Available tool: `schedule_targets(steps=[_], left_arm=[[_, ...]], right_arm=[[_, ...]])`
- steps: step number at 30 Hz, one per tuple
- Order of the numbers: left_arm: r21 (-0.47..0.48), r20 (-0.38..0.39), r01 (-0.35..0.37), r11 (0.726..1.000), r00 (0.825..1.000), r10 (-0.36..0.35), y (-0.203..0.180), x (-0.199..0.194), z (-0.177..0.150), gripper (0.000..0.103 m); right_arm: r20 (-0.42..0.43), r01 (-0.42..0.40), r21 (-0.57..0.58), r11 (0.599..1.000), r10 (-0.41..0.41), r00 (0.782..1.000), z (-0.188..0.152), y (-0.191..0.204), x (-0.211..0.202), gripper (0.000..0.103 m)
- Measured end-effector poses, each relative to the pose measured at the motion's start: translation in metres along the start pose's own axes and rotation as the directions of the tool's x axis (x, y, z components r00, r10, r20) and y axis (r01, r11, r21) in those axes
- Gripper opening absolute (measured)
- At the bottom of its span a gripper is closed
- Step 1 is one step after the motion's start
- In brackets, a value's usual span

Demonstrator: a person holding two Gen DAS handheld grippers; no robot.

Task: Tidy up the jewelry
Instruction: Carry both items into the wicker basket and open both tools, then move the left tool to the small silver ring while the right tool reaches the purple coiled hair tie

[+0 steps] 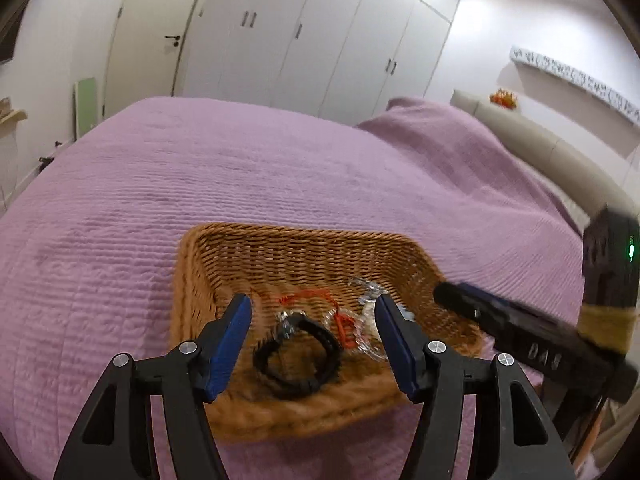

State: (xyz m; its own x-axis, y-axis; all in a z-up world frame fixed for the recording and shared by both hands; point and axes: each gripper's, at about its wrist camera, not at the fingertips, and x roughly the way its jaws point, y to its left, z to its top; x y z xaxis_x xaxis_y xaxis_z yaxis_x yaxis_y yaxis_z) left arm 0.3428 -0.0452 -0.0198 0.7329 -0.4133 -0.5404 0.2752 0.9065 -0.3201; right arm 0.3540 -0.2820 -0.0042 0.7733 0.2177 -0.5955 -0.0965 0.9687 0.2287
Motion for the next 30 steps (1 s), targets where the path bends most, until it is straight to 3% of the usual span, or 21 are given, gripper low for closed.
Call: schedule_targets(steps=[6,13,19,26,30], left_arm=[[-0.07,0.045,-0.003,0.998,0.999,0.006,0.002,-0.059,-0.045,0.066],[-0.083,-0.008,-0.096,0.992,0.995,0.096,-0.002,-0.1,-0.105,0.066],[-0.078,-0.084,-0.135,0.988,0.988,0.128,-0.002,-0.093,-0.135,0.065],[-0.09,-0.176,-0.139,0.986,0.977,0.122,0.005,-0.069,-0.15,0.065],[-0.063,-0.186,-0.129,0.99,0.976,0.115,-0.001,-0.066,-0.152,0.063]], right_arm=[[0.03,0.002,-0.052,0.999,-0.001,1.0,-0.047,0.025,-0.052,0.045],[-0.047,0.0,-0.09,0.996,-0.004,0.999,-0.111,0.051,-0.066,0.045],[-0.159,0.02,-0.105,0.994,-0.036,0.987,-0.144,0.059,-0.038,0.045],[-0.219,0.032,-0.157,0.987,-0.066,0.974,-0.149,0.064,-0.019,0.045],[-0.247,0.05,-0.165,0.985,-0.091,0.965,-0.152,0.064,-0.012,0.035]])
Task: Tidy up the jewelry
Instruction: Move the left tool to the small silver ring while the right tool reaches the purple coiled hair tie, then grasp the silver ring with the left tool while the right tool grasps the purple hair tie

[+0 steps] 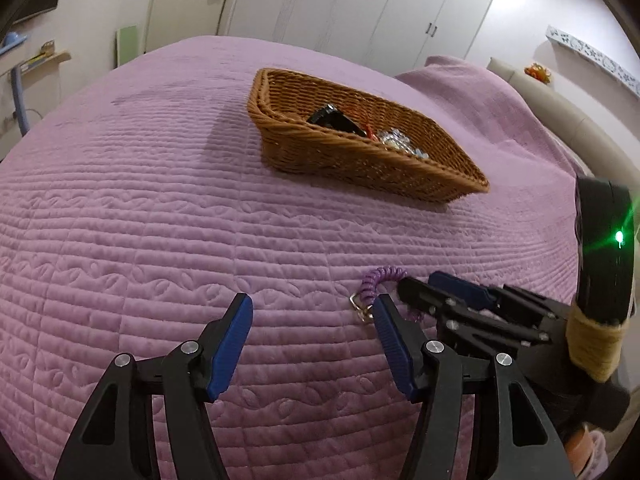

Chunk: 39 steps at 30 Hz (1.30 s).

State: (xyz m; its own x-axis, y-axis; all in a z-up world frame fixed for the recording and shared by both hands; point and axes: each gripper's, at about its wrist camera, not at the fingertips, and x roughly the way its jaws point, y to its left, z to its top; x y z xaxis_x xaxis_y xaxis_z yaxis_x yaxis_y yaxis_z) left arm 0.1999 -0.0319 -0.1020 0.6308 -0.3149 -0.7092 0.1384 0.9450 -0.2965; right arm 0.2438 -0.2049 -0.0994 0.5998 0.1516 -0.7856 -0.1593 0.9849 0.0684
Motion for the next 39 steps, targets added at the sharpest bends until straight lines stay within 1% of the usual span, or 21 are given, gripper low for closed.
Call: schedule_targets(steps=[1,3,5,9,11,12,14,16,20,23,25,26,27,33,35,36,37,39], left_arm=[[0.009,-0.008,0.001,1.0,1.0,-0.001,-0.002,0.001,-0.001,0.06],[0.036,-0.033,0.008,0.999,0.999,-0.007,-0.008,0.007,-0.003,0.055],[0.068,-0.047,0.013,0.998,0.999,-0.01,-0.015,0.009,-0.004,0.054],[0.137,-0.059,0.035,0.99,0.998,-0.027,-0.03,0.011,-0.008,0.054],[0.163,-0.069,0.024,0.986,0.998,-0.013,-0.036,0.015,-0.008,0.046],[0.17,-0.076,0.019,0.985,0.997,-0.006,-0.039,0.019,-0.008,0.043],[0.172,-0.08,0.012,0.985,0.997,0.002,-0.041,0.023,-0.006,0.042],[0.15,-0.082,0.028,0.988,0.997,-0.016,-0.041,0.027,-0.002,0.042],[0.13,-0.093,0.04,0.991,0.995,-0.028,-0.041,0.035,0.004,0.041],[0.147,-0.095,0.029,0.989,0.995,-0.015,-0.047,0.041,0.006,0.039],[0.162,-0.094,0.01,0.987,0.996,0.006,-0.05,0.044,0.006,0.029],[0.164,-0.094,0.007,0.986,0.996,0.008,-0.051,0.046,0.007,0.025],[0.163,-0.094,0.009,0.987,0.996,0.006,-0.051,0.047,0.007,0.017],[0.173,-0.085,0.012,0.985,0.996,0.003,-0.05,0.045,0.005,0.016],[0.183,-0.078,0.016,0.983,0.997,-0.001,-0.051,0.042,0.003,0.016],[0.187,-0.076,0.017,0.982,0.997,-0.002,-0.051,0.042,0.002,0.016],[0.19,-0.074,0.018,0.982,0.997,-0.004,-0.052,0.041,0.002,0.016],[0.195,-0.068,0.019,0.981,0.998,-0.005,-0.053,0.039,0.0,0.016]], right_arm=[[0.001,0.006,0.009,1.0,-0.006,1.0,-0.001,-0.002,-0.001,0.031],[0.002,0.02,0.029,0.999,-0.02,1.0,-0.002,-0.007,-0.002,0.028],[0.001,0.046,0.054,0.997,-0.046,0.999,-0.004,-0.013,-0.005,0.027],[-0.001,0.063,0.113,0.992,-0.063,0.998,-0.009,-0.031,-0.011,0.026],[0.002,0.066,0.149,0.987,-0.067,0.998,-0.011,-0.043,-0.015,0.026],[0.003,0.073,0.161,0.984,-0.075,0.997,-0.012,-0.047,-0.016,0.026],[0.007,0.066,0.186,0.98,-0.068,0.998,-0.013,-0.055,-0.017,0.026],[0.01,0.037,0.202,0.979,-0.04,0.999,-0.014,-0.061,-0.018,0.026],[0.011,0.019,0.172,0.985,-0.021,1.0,-0.011,-0.06,-0.016,0.026],[0.009,0.01,0.166,0.986,-0.012,1.0,-0.01,-0.058,-0.013,0.026],[0.01,0.006,0.162,0.987,-0.008,1.0,-0.01,-0.058,-0.012,0.026],[0.01,0.004,0.158,0.987,-0.006,1.0,-0.01,-0.057,-0.012,0.027],[0.011,0.002,0.155,0.988,-0.003,1.0,-0.01,-0.056,-0.011,0.028],[0.012,-0.002,0.129,0.992,0.001,1.0,-0.009,-0.051,-0.009,0.031],[0.014,-0.003,0.121,0.993,0.002,1.0,-0.01,-0.05,-0.009,0.027],[0.015,-0.009,0.118,0.993,0.007,1.0,-0.009,-0.049,-0.009,0.021],[0.016,-0.011,0.117,0.993,0.01,1.0,-0.009,-0.049,-0.009,0.018],[0.021,-0.017,0.118,0.993,0.015,1.0,-0.009,-0.049,-0.01,0.016]])
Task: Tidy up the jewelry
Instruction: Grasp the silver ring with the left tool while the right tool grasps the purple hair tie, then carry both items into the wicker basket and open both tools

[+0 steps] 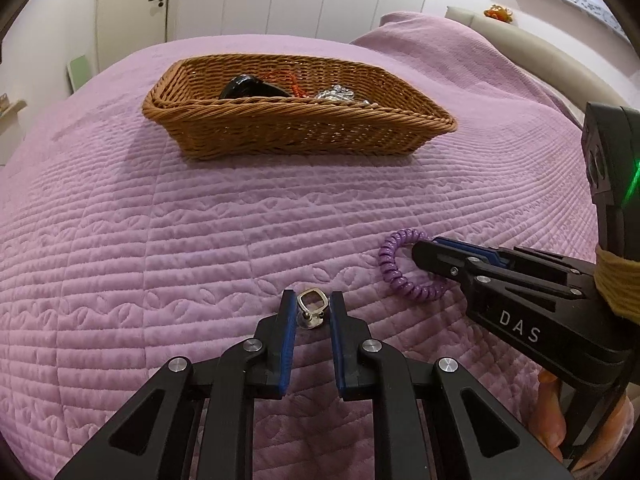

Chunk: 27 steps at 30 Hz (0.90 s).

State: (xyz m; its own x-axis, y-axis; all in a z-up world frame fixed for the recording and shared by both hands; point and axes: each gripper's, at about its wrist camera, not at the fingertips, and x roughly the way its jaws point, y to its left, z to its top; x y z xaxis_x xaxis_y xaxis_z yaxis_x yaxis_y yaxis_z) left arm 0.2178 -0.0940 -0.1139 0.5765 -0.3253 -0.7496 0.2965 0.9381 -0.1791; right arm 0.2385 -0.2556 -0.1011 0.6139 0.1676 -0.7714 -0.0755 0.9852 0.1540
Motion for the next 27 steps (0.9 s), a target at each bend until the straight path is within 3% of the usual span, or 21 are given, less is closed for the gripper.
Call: schedule_targets(steps=[18,27], left_arm=[[0.007,0.09,-0.021,1.0,0.996,0.02,-0.001,-0.025,-0.002,0.016],[0.022,0.184,-0.023,0.999,0.983,0.019,0.0,-0.061,0.03,0.016]], right_arm=[[0.114,-0.066,-0.026,0.997,0.069,0.991,-0.008,0.006,-0.035,0.014],[0.182,-0.103,-0.018,0.995,0.105,0.978,0.025,-0.001,-0.065,0.014]])
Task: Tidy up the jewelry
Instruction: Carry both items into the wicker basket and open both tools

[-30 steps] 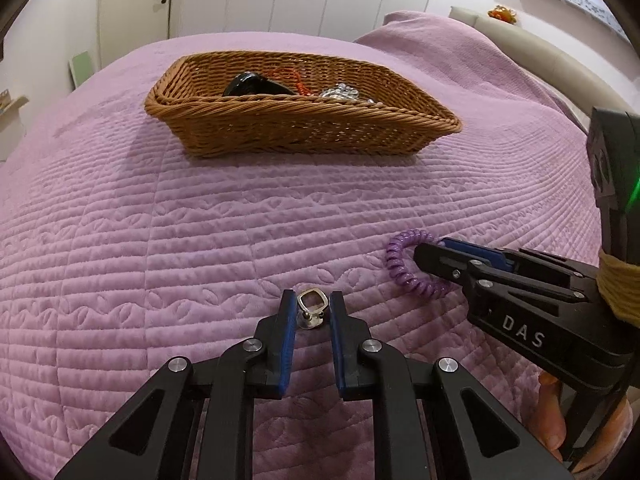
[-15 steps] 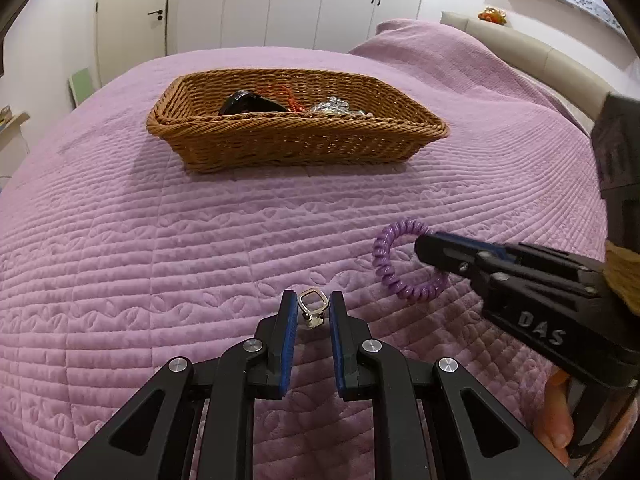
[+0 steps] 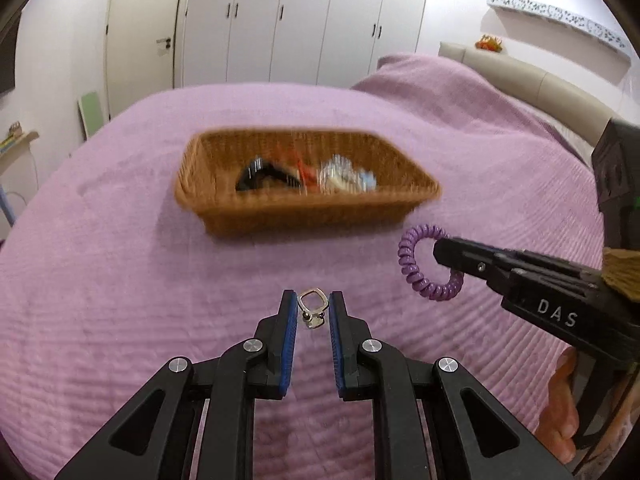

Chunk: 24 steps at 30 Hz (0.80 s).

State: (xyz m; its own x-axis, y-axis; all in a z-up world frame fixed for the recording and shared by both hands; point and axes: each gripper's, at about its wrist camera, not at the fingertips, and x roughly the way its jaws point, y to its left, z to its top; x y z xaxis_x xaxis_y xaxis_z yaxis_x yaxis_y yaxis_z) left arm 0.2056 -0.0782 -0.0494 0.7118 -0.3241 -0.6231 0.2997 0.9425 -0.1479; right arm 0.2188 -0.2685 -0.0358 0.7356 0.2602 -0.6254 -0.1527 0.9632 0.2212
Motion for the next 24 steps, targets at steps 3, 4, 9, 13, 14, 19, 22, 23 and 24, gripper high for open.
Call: schedule_targets(steps=[3,4,9,13,14,19,22,23,24], left_arm=[[0.007,0.051,-0.005,1.0,0.999,0.004,0.004,-0.009,0.026,0.016],[0.011,0.071,-0.009,1.0,0.997,0.008,0.007,-0.011,0.038,0.016],[0.002,0.12,-0.006,1.0,0.993,0.006,0.018,0.003,0.088,0.016],[-0.056,0.105,0.07,0.996,0.992,-0.064,0.032,0.035,0.119,0.016],[-0.075,0.094,0.086,0.994,0.992,-0.079,0.037,0.046,0.126,0.016],[-0.125,0.021,0.104,0.987,0.995,-0.102,0.056,0.108,0.148,0.016],[-0.129,-0.01,0.088,0.988,0.996,-0.09,0.06,0.134,0.149,0.016],[-0.125,-0.022,0.08,0.989,0.996,-0.083,0.06,0.142,0.148,0.016],[-0.123,-0.031,0.073,0.99,0.997,-0.077,0.06,0.148,0.148,0.016]], right_arm=[[0.025,0.0,-0.004,1.0,0.0,1.0,0.022,-0.001,-0.001,0.014],[0.035,0.006,-0.009,1.0,-0.006,0.999,0.029,-0.001,-0.001,0.014],[0.086,0.045,-0.032,0.998,-0.042,0.995,0.075,0.0,0.015,0.014],[0.085,0.072,-0.027,0.997,-0.069,0.994,0.107,-0.007,0.046,0.014],[0.079,0.086,-0.021,0.996,-0.084,0.993,0.116,-0.01,0.058,0.014],[0.002,0.142,0.007,0.99,-0.142,0.99,0.141,-0.025,0.107,0.014],[-0.07,0.164,0.033,0.986,-0.162,0.984,0.145,-0.032,0.136,0.014],[-0.092,0.168,0.043,0.985,-0.163,0.982,0.144,-0.034,0.143,0.014],[-0.109,0.171,0.051,0.984,-0.165,0.98,0.143,-0.035,0.148,0.014]])
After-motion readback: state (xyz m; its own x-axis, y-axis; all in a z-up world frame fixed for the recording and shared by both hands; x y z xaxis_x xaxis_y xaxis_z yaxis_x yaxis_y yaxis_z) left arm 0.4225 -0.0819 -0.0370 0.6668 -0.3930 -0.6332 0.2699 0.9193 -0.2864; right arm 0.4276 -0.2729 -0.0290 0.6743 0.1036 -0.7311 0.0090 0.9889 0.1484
